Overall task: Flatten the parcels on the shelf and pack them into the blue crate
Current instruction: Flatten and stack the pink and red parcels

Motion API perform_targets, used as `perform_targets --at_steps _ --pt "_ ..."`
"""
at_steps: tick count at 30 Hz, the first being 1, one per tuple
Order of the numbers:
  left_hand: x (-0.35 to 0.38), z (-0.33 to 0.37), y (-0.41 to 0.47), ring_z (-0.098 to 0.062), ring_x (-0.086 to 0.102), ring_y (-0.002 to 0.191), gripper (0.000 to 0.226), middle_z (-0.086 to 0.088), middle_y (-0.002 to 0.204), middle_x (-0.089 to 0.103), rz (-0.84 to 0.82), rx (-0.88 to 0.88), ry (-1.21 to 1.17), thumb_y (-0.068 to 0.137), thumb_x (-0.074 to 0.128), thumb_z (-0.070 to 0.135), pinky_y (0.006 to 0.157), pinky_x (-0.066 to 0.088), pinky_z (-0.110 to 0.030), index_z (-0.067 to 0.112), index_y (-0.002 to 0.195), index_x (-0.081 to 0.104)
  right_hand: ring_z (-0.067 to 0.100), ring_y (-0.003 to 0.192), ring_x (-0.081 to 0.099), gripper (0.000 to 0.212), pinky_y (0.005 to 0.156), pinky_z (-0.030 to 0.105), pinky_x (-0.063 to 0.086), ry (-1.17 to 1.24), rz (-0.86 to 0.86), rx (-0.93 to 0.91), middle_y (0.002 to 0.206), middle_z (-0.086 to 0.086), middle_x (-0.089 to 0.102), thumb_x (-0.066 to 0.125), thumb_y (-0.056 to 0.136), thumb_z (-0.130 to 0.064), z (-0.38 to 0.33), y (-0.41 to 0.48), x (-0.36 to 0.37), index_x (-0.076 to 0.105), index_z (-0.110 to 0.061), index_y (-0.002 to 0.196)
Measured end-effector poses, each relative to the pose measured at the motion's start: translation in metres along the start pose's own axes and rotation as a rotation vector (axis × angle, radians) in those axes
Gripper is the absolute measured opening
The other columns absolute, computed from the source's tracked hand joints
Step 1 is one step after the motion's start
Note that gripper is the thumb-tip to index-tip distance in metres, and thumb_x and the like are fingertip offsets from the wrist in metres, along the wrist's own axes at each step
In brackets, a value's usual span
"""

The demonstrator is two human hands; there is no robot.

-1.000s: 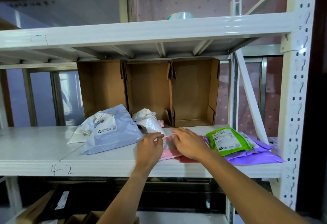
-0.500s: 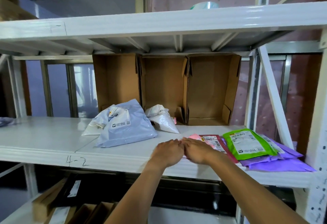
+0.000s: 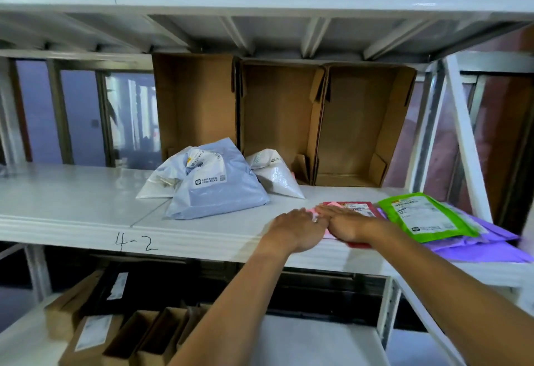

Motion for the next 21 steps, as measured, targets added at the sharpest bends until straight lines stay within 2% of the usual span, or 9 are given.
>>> perform_targets --at_steps 2,4,6,8,14,16,18,21 --pt "0.000 -0.001 -0.003 -0.030 0.042 0.136 0.073 -0.012 0.151 0.043 0.007 -0.031 -0.024 0.096 0.007 0.057 0.110 0.034 -0.045 0.017 0.144 0.046 0.014 0.153 0.004 0.053 0.121 0.029 0.002 -0.015 -0.004 0.029 0.167 -0.003 0.004 0.019 0.109 -0.035 -0.002 -0.001 0.000 0.012 -0.022 0.160" --pt "0.002 -0.001 -0.008 -0.027 0.027 0.148 0.073 -0.010 0.163 0.027 0.001 -0.051 0.002 0.101 0.006 0.056 0.118 0.023 -0.043 0.014 0.155 0.031 0.013 0.153 0.003 0.054 0.120 0.026 0.001 -0.020 -0.009 0.053 0.167 -0.002 0.001 0.018 0.109 -0.036 -0.002 -0.002 -0.001 0.010 -0.021 0.160" --pt "0.004 -0.001 -0.014 -0.025 0.016 0.152 0.077 -0.010 0.166 0.015 -0.004 -0.066 0.023 0.101 0.003 0.058 0.122 0.015 -0.042 0.011 0.159 0.020 0.012 0.153 0.001 0.055 0.121 0.028 0.001 0.010 -0.011 0.074 0.167 -0.004 0.000 0.017 0.109 -0.040 0.000 -0.001 0.000 0.008 -0.022 0.160" --pt "0.006 0.000 -0.018 -0.025 0.014 0.153 0.080 -0.010 0.167 0.014 0.010 -0.085 0.028 0.100 0.002 0.061 0.123 0.013 -0.042 0.009 0.159 0.017 0.013 0.153 0.000 0.057 0.121 0.030 0.001 0.001 -0.019 0.080 0.167 -0.004 -0.002 0.018 0.108 -0.042 0.002 0.001 0.001 0.007 -0.022 0.160" --pt "0.004 -0.006 -0.030 -0.026 0.030 0.146 0.084 -0.009 0.161 0.032 0.104 0.032 0.116 0.093 -0.002 0.068 0.118 0.025 -0.046 0.025 0.155 0.033 0.016 0.154 -0.002 0.054 0.125 0.038 0.002 -0.052 -0.042 0.047 0.167 -0.002 -0.002 0.022 0.109 -0.038 0.001 0.000 0.003 0.012 -0.023 0.159" --pt "0.001 -0.006 -0.036 -0.023 0.030 0.146 0.075 -0.004 0.161 0.033 0.116 0.052 0.079 0.096 0.012 0.068 0.119 0.024 -0.043 0.026 0.154 0.035 0.017 0.154 0.001 0.054 0.125 0.039 0.006 -0.040 -0.022 0.051 0.168 0.000 0.000 0.021 0.109 -0.038 0.003 0.002 0.003 0.011 -0.021 0.159" --pt "-0.002 -0.005 -0.044 -0.021 0.042 0.139 0.066 0.002 0.153 0.045 0.151 0.046 -0.032 0.095 0.032 0.069 0.115 0.031 -0.041 0.030 0.147 0.045 0.017 0.153 0.009 0.056 0.125 0.039 0.010 0.062 0.029 0.067 0.167 -0.001 0.008 0.022 0.108 -0.043 0.004 0.001 0.003 0.015 -0.022 0.159" --pt "-0.010 -0.006 -0.057 -0.015 0.061 0.111 0.050 0.012 0.120 0.068 0.350 -0.034 -0.159 0.089 0.050 0.069 0.093 0.046 -0.031 0.036 0.122 0.065 0.022 0.146 0.029 0.055 0.117 0.037 0.027 0.176 0.238 0.051 0.162 0.001 0.029 0.037 0.104 -0.046 0.002 -0.010 -0.006 0.034 -0.021 0.153"
Point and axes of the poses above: each hand's wrist, its own y-axis towards the middle knuckle, its own x-axis out of the palm, z = x × y, the point moved 5 cm from there along y, towards the middle knuckle
